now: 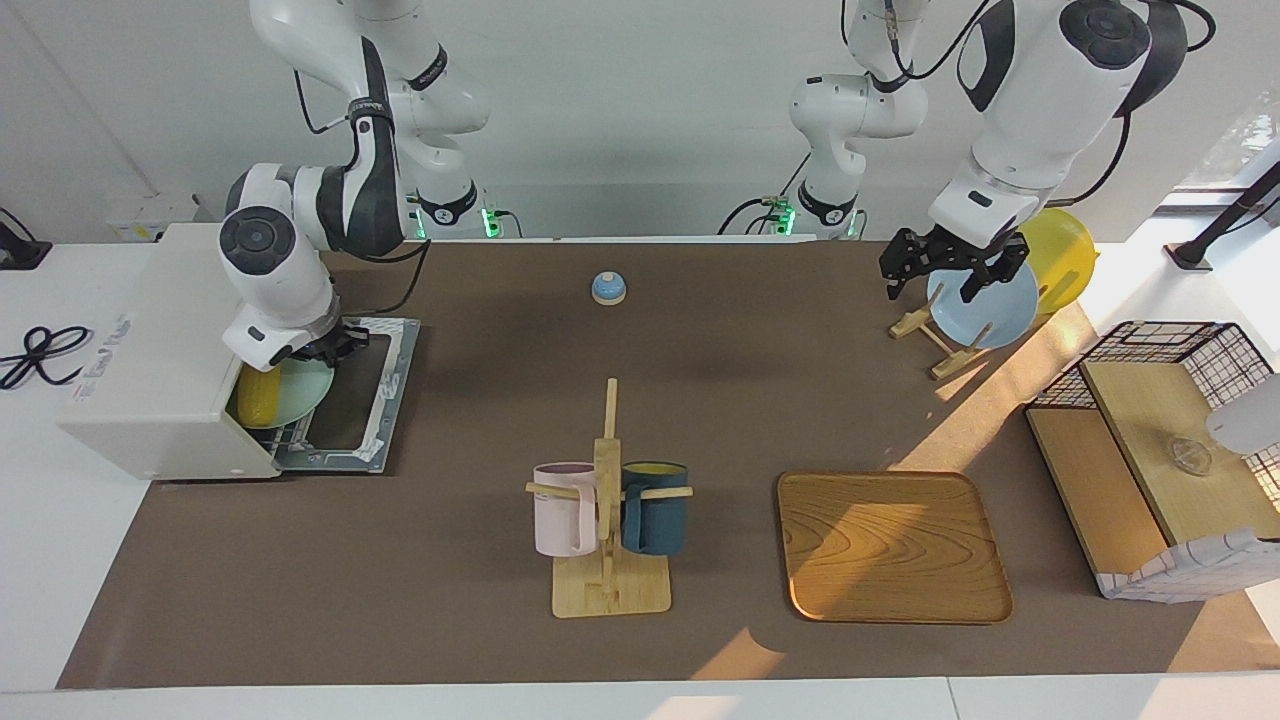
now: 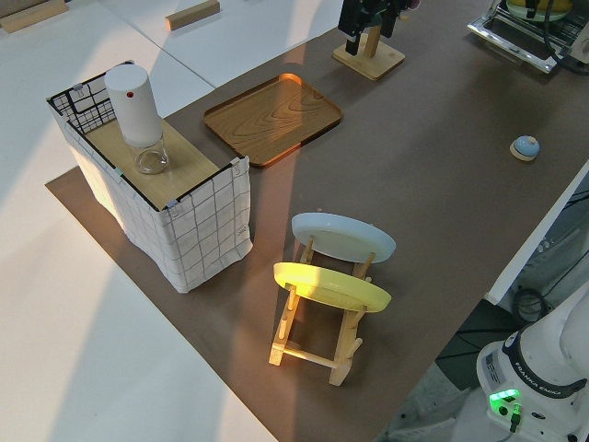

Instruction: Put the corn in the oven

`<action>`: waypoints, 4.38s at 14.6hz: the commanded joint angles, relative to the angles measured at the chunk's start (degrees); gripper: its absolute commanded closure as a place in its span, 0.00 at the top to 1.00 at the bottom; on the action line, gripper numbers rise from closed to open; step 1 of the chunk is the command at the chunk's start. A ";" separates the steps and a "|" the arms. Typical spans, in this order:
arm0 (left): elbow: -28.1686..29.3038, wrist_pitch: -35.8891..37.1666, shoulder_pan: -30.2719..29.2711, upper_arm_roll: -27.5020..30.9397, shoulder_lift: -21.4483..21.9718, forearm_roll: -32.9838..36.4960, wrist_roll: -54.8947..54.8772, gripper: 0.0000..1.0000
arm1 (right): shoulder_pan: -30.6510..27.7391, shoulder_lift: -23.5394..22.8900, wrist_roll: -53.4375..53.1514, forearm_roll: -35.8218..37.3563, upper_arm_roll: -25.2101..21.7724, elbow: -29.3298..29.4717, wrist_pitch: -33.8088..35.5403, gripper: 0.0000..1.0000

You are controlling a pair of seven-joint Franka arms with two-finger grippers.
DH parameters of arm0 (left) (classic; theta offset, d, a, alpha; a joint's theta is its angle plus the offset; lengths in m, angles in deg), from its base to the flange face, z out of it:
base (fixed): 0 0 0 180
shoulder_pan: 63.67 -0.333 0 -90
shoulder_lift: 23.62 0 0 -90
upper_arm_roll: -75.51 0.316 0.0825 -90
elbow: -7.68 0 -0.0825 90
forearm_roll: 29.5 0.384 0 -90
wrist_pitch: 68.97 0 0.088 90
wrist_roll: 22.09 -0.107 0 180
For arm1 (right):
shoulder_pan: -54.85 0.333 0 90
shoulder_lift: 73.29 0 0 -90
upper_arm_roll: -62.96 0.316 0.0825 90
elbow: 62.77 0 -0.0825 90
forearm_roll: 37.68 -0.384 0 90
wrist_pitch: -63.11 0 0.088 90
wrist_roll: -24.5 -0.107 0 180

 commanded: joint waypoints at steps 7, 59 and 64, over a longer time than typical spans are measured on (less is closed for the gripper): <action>5.39 0.05 -2.89 -1.54 4.43 1.16 0.14 1.00 | 2.37 -0.16 -4.77 -6.99 1.48 1.19 -3.35 0.39; 1.70 2.33 -3.41 -1.28 3.38 -0.07 0.40 1.00 | 0.52 8.63 -0.57 -10.78 2.89 19.10 21.94 1.00; 1.70 2.42 -3.41 -1.28 3.38 -0.07 0.40 1.00 | -0.09 6.44 -1.90 -13.24 2.89 22.79 22.64 1.00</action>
